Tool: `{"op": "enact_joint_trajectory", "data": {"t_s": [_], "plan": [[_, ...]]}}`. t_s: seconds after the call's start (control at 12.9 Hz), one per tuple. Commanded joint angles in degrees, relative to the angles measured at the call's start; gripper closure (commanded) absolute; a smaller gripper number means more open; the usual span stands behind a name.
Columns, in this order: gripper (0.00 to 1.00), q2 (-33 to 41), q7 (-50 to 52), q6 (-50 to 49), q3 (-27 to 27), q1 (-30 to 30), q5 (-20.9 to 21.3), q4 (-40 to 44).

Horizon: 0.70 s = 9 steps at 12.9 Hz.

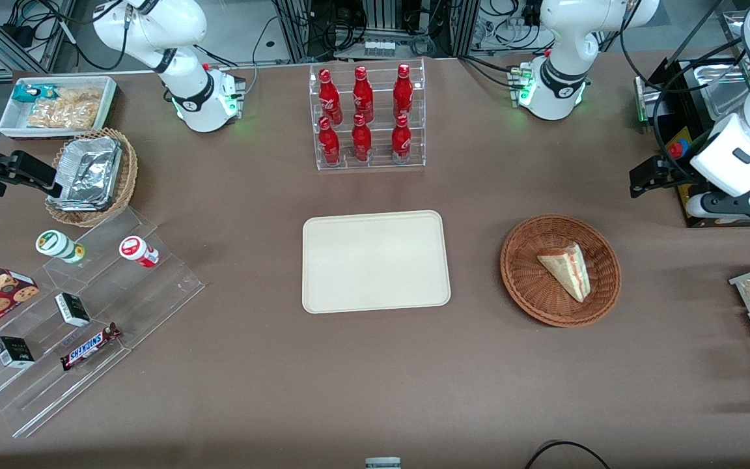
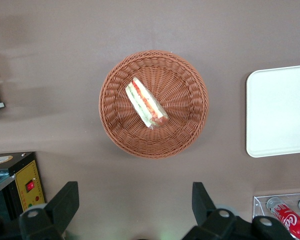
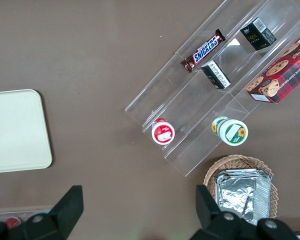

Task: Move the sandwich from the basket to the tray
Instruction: 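Move the left gripper over the wrapped sandwich in the wicker basket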

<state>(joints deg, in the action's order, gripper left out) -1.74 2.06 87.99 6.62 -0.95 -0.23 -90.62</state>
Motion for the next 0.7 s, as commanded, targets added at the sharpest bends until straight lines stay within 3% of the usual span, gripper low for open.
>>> {"op": "enact_joint_trajectory", "data": {"t_s": [0.0,0.31,0.62], "plan": [[0.00,-0.55,-0.83,0.25,0.50,-0.63,-1.00,-0.17],[0.00,-1.16,-0.65,3.66,0.50,-0.55,-0.65,-6.83],[0.00,-1.87,-0.21,14.98,0.59,-0.19,-0.65,-16.93]]}}
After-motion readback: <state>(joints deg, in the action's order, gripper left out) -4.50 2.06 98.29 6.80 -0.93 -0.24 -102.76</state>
